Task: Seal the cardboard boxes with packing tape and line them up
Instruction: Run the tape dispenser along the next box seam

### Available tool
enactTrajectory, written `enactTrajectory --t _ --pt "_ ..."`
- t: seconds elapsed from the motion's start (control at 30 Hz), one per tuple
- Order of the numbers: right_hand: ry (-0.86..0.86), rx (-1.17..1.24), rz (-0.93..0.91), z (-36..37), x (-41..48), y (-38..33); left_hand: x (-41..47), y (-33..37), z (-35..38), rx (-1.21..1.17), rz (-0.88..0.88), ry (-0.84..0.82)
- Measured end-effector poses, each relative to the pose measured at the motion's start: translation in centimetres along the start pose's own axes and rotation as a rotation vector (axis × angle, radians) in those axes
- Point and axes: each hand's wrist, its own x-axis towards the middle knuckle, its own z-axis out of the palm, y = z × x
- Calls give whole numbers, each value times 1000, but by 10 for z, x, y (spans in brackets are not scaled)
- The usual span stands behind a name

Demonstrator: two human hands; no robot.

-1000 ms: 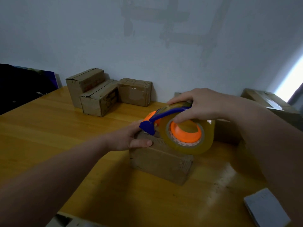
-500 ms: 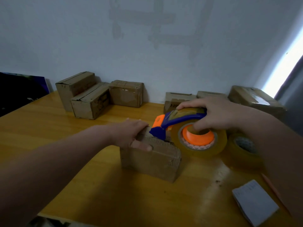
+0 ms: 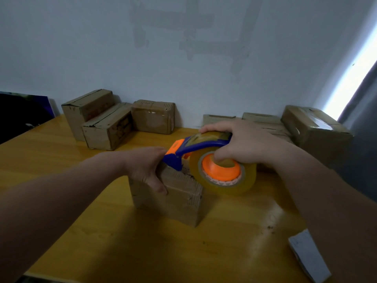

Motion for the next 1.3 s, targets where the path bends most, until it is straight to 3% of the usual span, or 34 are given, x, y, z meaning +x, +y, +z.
enactTrajectory --t 0.27,0.57,0.8,1.2,1.3 --pt "-75 -1 -17 -6 -4 5 -5 -1 11 -80 32 35" --pt "-231 -71 106 -10 -37 48 -7 9 16 105 -95 -17" --pt "-232 99 153 13 -52 64 0 26 29 298 -119 -34" --pt "-177 184 183 31 -61 64 -2 55 48 309 -120 133" --pt "-159 211 177 36 -61 61 -16 41 45 315 -225 164"
